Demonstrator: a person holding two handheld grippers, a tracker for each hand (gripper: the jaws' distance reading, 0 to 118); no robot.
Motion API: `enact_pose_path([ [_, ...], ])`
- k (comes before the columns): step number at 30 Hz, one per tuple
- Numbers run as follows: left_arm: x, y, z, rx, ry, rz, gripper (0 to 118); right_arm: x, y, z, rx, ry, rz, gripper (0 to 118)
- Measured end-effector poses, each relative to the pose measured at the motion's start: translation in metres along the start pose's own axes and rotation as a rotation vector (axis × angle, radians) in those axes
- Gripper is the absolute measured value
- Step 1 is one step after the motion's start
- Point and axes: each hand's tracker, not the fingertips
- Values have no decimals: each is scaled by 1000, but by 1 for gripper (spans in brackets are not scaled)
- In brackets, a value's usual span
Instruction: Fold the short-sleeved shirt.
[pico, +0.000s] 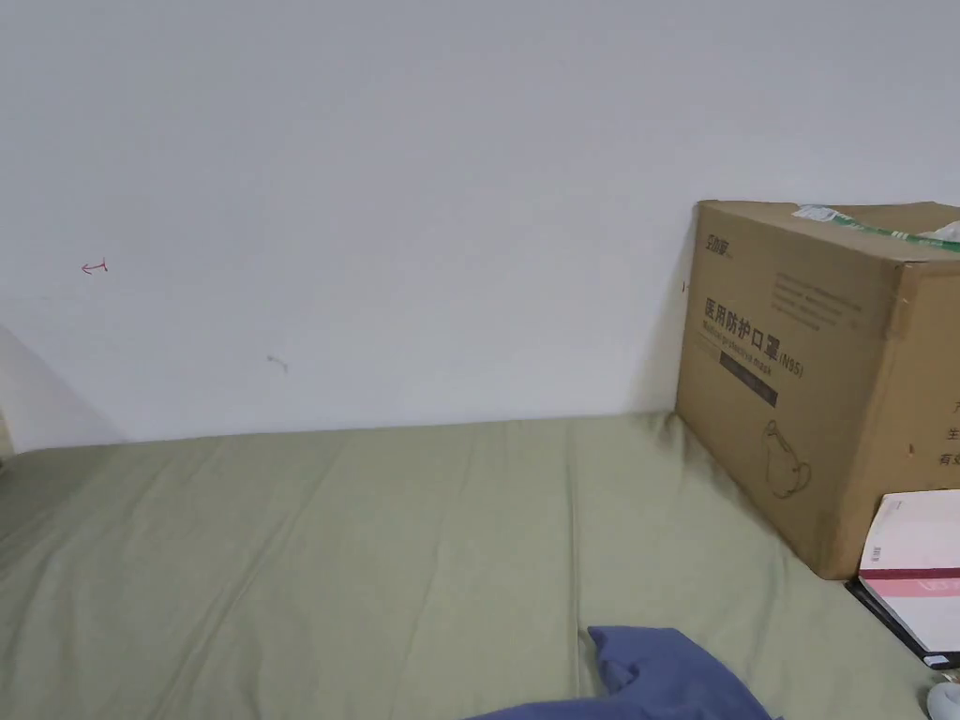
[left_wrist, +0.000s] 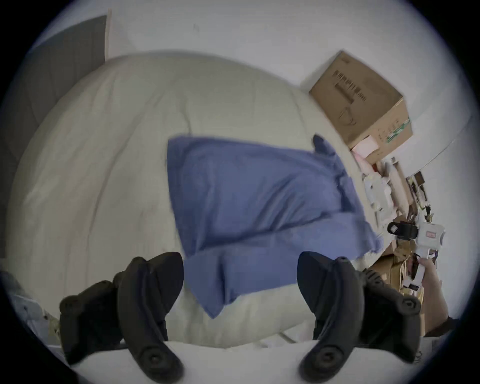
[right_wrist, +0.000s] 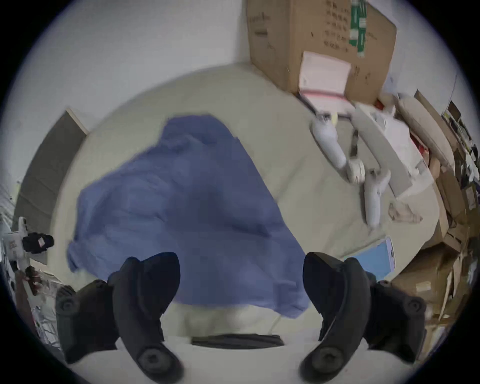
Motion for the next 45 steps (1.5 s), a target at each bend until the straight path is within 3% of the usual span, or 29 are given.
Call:
enact_pose_path([
  [7, 57, 29, 63, 491, -41, -89, 96, -91, 34, 72, 549, 205, 28, 99],
  [9, 74, 35, 68, 625, 15, -124, 95, -116, 38, 78, 682, 244, 73, 96],
  [10, 81, 38, 69, 683, 22, -135, 92, -130, 41, 79, 734, 234, 92, 89],
  [11, 86, 41, 69, 735, 19, -143, 82, -142, 44, 78, 774, 225, 114, 73],
  [12, 89, 45, 66, 765, 16, -147, 64, -155, 49, 76, 797, 212, 135, 46],
  [13, 94, 50, 63, 783, 33, -160, 22, -165, 56, 69, 804, 189, 148, 5],
  [14, 101, 58, 59, 779, 74, -182, 0, -175, 61, 66, 807, 167, 143, 1],
  [15, 105, 63, 57, 789, 156, -199, 0, -180, 64, 63, 812, 171, 131, 1],
  [17, 104, 73, 50, 754, 90, -205, 0, -186, 75, 59, 807, 190, 114, 0],
  [18, 104, 75, 49, 754, 65, -193, 0, -189, 78, 58, 813, 146, 93, 0],
  [24, 88, 98, 51, 755, 120, -176, 0, -183, 100, 50, 819, 164, 40, 0],
  [27, 53, 142, 35, 543, 155, -111, 0, -179, 111, 40, 768, 219, 15, 0],
  [30, 0, 183, -18, 86, 156, -50, 0, -180, 117, 26, 722, 224, 42, 0],
  [32, -37, 185, -56, -65, 101, 34, 0, -180, 120, 15, 683, 229, 72, 0],
  [33, -55, 186, -75, -132, 121, 69, 3, -181, 120, 8, 661, 236, 89, 0],
  [34, -68, 182, -90, -156, 141, 91, 30, -181, 120, 1, 641, 236, 107, 0],
  [35, -79, 179, -105, -184, 175, 94, 70, -181, 120, -4, 629, 232, 121, 0],
  [36, -89, 172, -120, -193, 210, 93, 100, -181, 119, -10, 614, 227, 133, 0],
  [37, -98, 169, -130, -181, 236, 83, 105, -181, 117, -17, 596, 222, 139, 0],
  [42, -117, 154, -183, -195, 250, 93, 104, -172, 111, -47, 505, 206, 160, 0],
  [45, -112, 139, -210, -234, 286, 7, 107, -165, 108, -62, 462, 188, 163, 0],
])
